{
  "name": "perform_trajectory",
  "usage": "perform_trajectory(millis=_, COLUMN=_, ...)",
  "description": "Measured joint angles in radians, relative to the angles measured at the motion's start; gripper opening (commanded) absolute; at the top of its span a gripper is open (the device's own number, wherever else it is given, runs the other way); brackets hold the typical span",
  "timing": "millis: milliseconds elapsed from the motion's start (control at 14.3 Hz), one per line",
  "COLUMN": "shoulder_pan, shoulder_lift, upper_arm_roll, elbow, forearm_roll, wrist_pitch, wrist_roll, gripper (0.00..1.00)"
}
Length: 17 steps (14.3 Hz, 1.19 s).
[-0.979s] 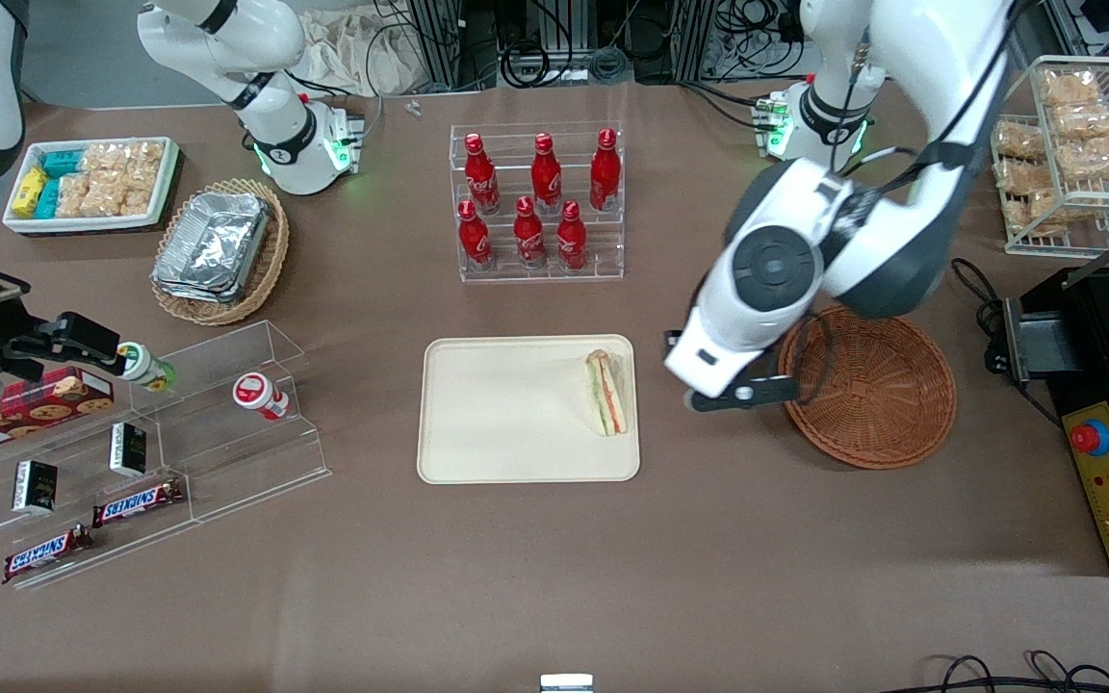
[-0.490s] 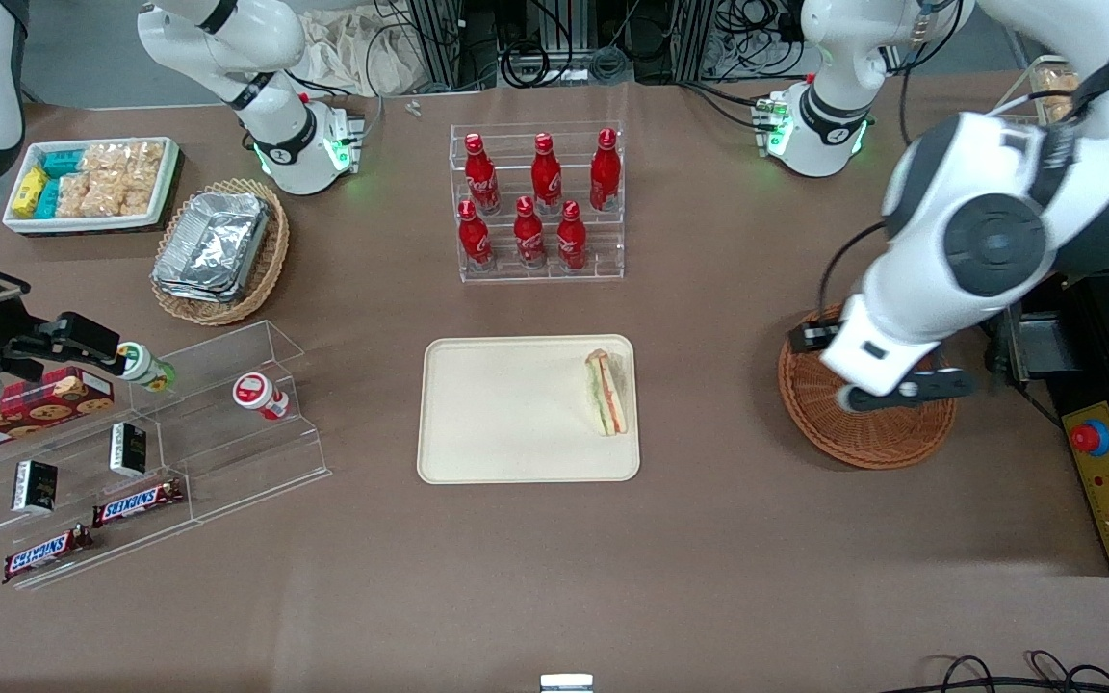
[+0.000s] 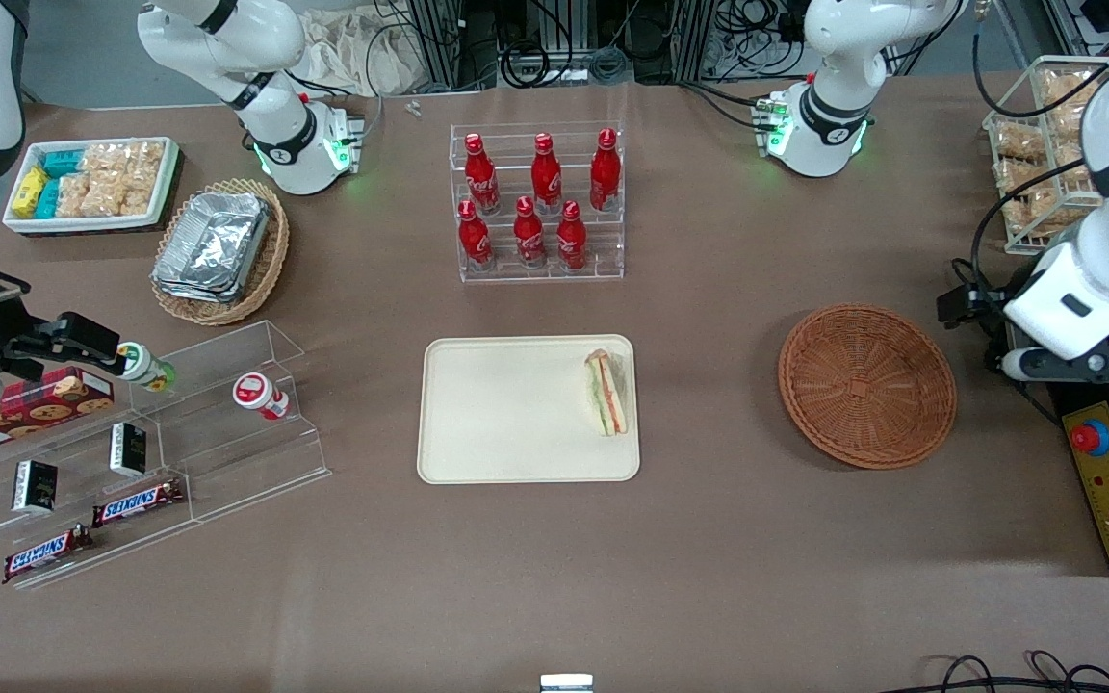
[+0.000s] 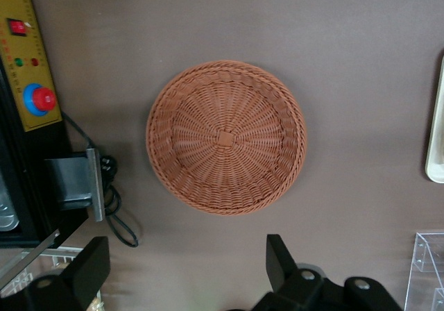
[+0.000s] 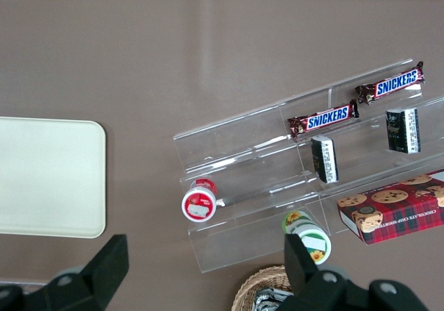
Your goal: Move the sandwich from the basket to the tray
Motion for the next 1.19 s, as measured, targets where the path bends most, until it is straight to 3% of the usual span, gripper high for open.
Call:
perform_trajectory(millis=979, shoulder_pan=0.061, shoulder_lift=-0.007, upper_arm_roll=0.013, elbow=0.03, forearm_roll=-0.02, wrist_pitch=-0.048, wrist_roll=0.012, gripper=1.0)
perform_trajectory(millis=1189, shoulder_pan=-0.025, shoulder_lift=-0.008, upper_arm_roll=0.128, elbow=0.03, forearm_roll=-0.029, wrist_pitch=-0.048, wrist_roll=0.012, gripper=1.0)
